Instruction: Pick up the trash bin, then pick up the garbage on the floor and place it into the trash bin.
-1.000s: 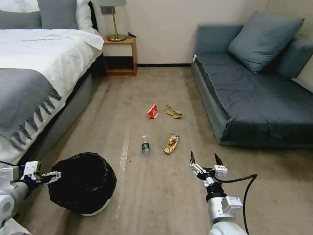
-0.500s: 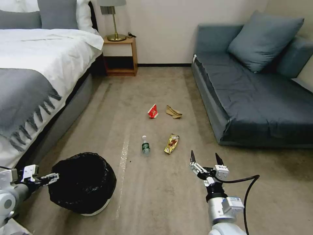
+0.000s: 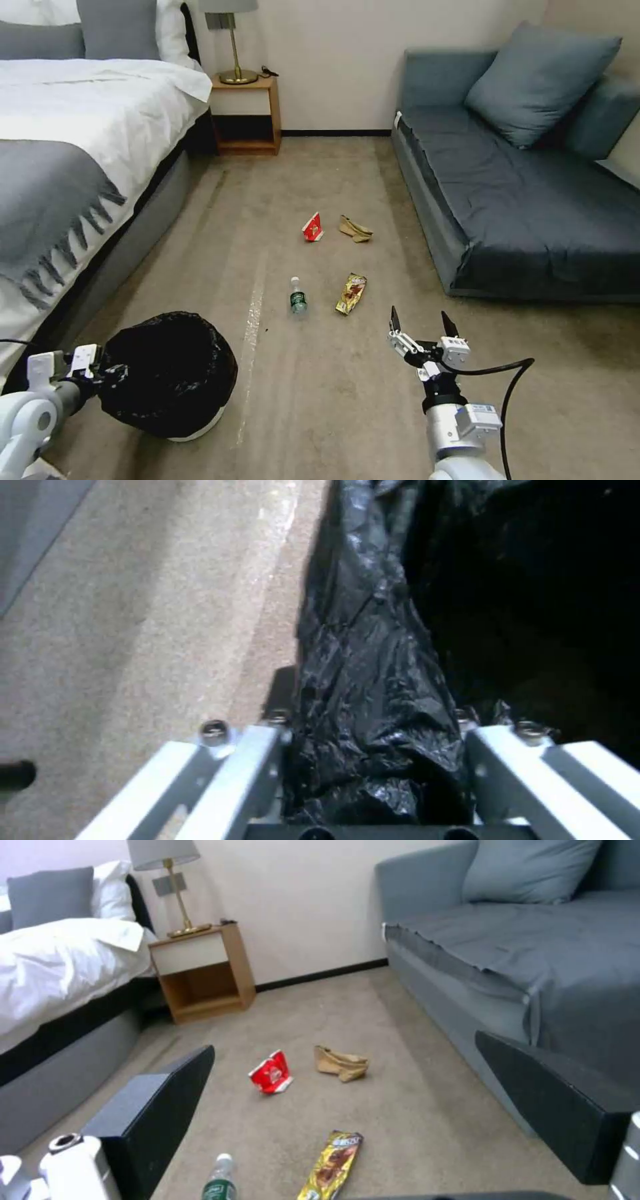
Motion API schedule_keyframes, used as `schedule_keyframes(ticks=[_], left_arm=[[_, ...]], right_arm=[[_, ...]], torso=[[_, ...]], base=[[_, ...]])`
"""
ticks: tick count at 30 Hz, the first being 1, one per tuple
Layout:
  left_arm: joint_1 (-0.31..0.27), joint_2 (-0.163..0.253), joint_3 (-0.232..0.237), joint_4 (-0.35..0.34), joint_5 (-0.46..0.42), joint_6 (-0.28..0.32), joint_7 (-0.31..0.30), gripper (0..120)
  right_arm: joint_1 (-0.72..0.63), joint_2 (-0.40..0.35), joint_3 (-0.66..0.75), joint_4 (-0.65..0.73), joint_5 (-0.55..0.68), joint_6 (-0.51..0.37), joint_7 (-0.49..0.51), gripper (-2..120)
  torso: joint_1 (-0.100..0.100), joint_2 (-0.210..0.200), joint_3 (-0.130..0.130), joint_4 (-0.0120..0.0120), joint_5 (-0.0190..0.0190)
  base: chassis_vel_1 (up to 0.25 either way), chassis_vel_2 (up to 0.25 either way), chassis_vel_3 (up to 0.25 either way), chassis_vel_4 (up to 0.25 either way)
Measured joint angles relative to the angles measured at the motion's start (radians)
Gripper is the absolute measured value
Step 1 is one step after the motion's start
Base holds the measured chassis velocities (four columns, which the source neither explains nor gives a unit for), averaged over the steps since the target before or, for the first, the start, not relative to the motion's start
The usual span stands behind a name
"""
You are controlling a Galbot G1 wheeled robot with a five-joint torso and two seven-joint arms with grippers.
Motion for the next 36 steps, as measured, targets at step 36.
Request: schedule_keyframes(ticks=[36], left_arm=[[0.076, -0.152, -0.101, -0.307, 0.011, 0.002, -0.222, 3]], right_arm=[[-0.003, -0.02, -0.008, -0.064, -0.008, 0.073, -0.033, 100]], torso=[[0.0, 0.0, 0.0, -0.0001, -0.0002]], base=[[0.0, 0.0, 0.0, 0.0]])
